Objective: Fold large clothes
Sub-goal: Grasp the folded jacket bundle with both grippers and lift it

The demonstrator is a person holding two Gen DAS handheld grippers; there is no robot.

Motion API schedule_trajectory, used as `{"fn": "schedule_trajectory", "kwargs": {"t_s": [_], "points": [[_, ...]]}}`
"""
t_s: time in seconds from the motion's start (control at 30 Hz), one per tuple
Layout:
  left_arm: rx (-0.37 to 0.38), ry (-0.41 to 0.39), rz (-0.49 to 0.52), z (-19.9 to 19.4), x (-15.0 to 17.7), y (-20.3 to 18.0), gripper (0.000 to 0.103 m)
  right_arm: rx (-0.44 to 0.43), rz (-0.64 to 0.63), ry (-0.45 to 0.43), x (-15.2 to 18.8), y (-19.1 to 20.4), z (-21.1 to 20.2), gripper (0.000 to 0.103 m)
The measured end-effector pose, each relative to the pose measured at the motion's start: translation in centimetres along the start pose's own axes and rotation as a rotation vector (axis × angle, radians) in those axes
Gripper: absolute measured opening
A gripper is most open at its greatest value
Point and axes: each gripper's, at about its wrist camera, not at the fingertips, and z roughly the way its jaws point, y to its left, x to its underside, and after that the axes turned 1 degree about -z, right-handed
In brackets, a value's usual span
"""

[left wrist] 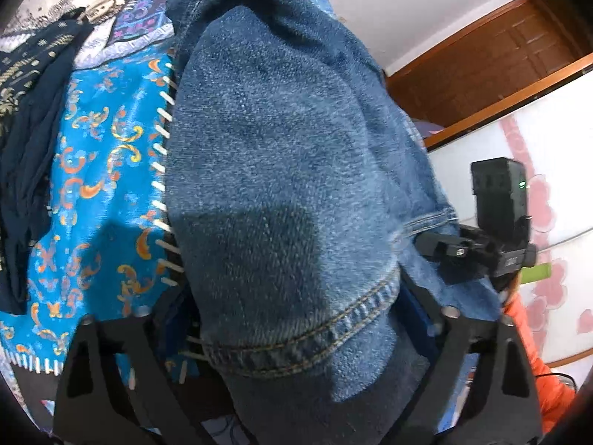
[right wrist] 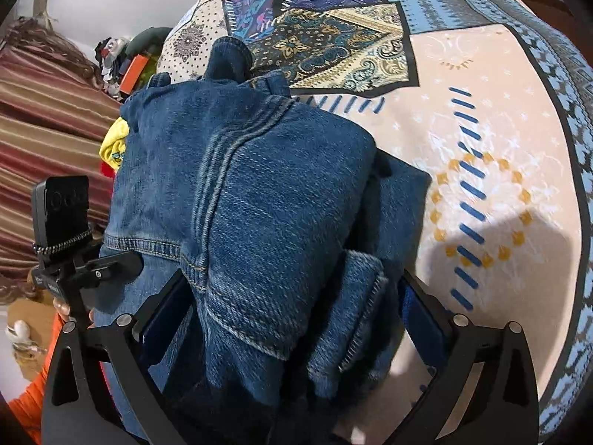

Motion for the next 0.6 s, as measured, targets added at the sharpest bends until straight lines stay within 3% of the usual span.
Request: {"fn": "schedule_trajectory", "kwargs": {"t_s": [0.07,0.2,0.27,0.33,0.4,0.6], "points": [[0.002,-0.016,0.025,-0.4,0.2,-0.3,0.081,0.004,0.000,-0.016,0.3,0.2,-0.1,0.102],[-0.032,-0.061,0.087,-1.6,1.2,-1.4,0.073,-0.006,0.000,-0.039,0.6,0.3,-0.7,0.085],[-0.040,-0.077,0.090,-2.1,1.8,-1.8,0.067,0.007,-0.012,-0.054,0.8,0.7,-1.1,0.074],[-0.050,-0.095,0.105,-3.0,2.3,-2.5,0.063,0.022,-0.034,-0.074,0.9,1.4,-1.8,0.053],[-0.054,-0.113,0.123,-4.0,2.8,-3.1,0.060,0.041,-0.050,-0.087,1.0,2.4,-2.6,0.042],[-0.081,-0.190,0.192,-8.7,4.7,-4.5,0.050,0.094,-0.144,-0.148,0.9,7.1,-4.0,0.032]]}}
